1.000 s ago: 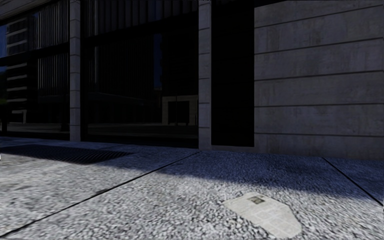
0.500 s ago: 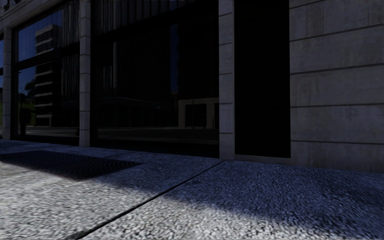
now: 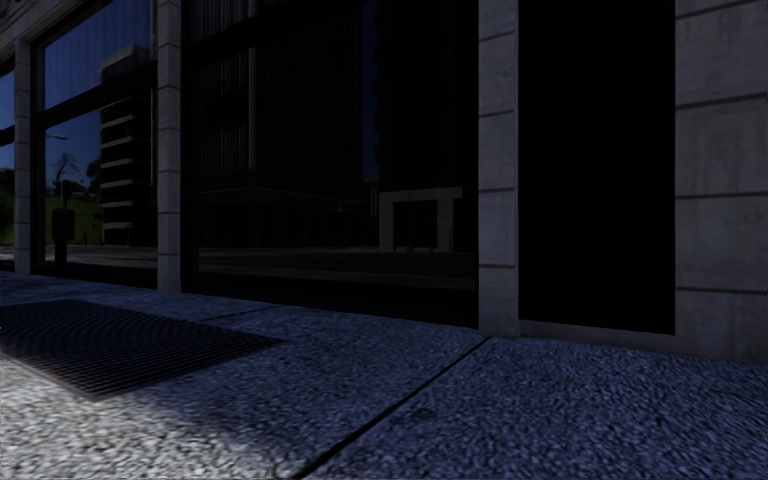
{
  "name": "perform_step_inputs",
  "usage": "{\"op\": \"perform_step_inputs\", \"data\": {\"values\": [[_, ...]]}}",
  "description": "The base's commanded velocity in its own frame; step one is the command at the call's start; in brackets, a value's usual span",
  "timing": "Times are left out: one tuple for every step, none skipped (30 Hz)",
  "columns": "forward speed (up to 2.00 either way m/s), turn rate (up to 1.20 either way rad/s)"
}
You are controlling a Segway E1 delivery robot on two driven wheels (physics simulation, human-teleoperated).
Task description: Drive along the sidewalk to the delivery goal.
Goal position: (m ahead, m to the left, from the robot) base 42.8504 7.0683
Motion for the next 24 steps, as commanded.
{"op": "perform_step_inputs", "data": {"values": [[1.67,0.38],[1.67,0.41],[1.67,0.44],[1.67,0.46],[1.67,0.48],[1.67,0.5],[1.67,0.53],[1.67,0.53],[1.67,0.54],[1.66,0.55],[1.65,0.55],[1.65,0.55],[1.64,0.55],[1.63,0.55],[1.63,0.55],[1.63,0.56],[1.63,0.56],[1.62,0.56],[1.62,0.56],[1.62,0.56],[1.62,0.56],[1.62,0.56],[1.62,0.56],[1.62,0.56]]}}
